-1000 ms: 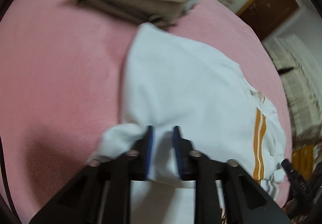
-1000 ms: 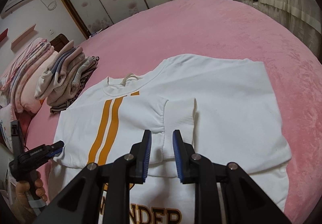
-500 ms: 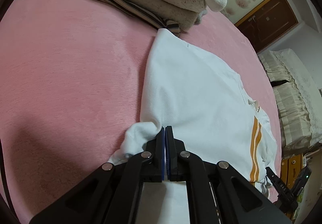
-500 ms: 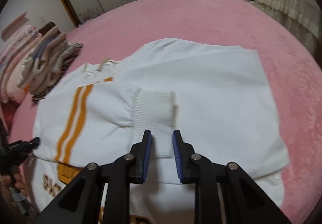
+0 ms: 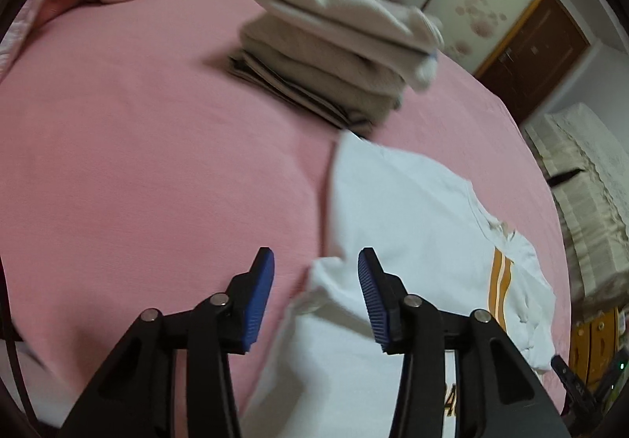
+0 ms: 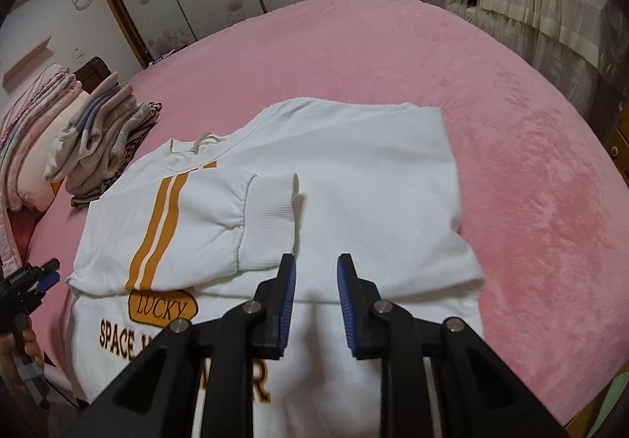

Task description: Fold small clothes

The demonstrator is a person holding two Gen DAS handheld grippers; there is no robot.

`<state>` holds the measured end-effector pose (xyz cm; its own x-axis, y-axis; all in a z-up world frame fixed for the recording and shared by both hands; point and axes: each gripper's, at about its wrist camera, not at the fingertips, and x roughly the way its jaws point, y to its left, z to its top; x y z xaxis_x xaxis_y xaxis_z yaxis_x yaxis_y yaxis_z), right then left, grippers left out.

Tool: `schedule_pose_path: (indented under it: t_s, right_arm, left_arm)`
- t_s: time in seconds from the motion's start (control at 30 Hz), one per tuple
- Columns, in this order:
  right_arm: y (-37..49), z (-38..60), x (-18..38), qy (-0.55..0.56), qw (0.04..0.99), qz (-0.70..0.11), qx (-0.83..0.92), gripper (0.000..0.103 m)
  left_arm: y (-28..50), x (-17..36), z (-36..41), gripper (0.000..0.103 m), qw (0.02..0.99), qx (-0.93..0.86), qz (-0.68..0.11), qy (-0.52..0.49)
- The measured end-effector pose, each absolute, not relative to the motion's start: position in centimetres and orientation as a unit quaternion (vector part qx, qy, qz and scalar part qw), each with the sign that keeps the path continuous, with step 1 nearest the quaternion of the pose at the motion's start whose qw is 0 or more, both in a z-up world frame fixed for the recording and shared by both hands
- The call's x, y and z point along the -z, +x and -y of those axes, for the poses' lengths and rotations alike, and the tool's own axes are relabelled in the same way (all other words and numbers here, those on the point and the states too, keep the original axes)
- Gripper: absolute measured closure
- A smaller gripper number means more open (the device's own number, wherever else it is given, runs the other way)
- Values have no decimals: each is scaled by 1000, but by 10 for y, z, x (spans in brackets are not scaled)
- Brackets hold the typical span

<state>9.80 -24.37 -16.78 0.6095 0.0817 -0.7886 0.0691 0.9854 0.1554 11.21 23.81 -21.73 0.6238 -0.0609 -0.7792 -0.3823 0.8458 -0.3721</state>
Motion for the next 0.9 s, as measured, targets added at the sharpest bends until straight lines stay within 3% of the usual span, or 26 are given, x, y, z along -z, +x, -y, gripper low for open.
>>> schedule_pose_path:
  t_s: [0.57,0.73,0.9]
  right_arm:
    - [5,267,136,33,898,-438,-12,81]
    - [-15,280,139,43,897,-439,-18,72]
    - [-26,283,137,35,898,-437,-27,71]
  left_arm:
    - [18,226,-234,54,852,-79,-472,-212]
    - [-4,226,-228,31,860,-63,-460,-211]
    - [-11,223,-221,29,870,-46,-448,-202]
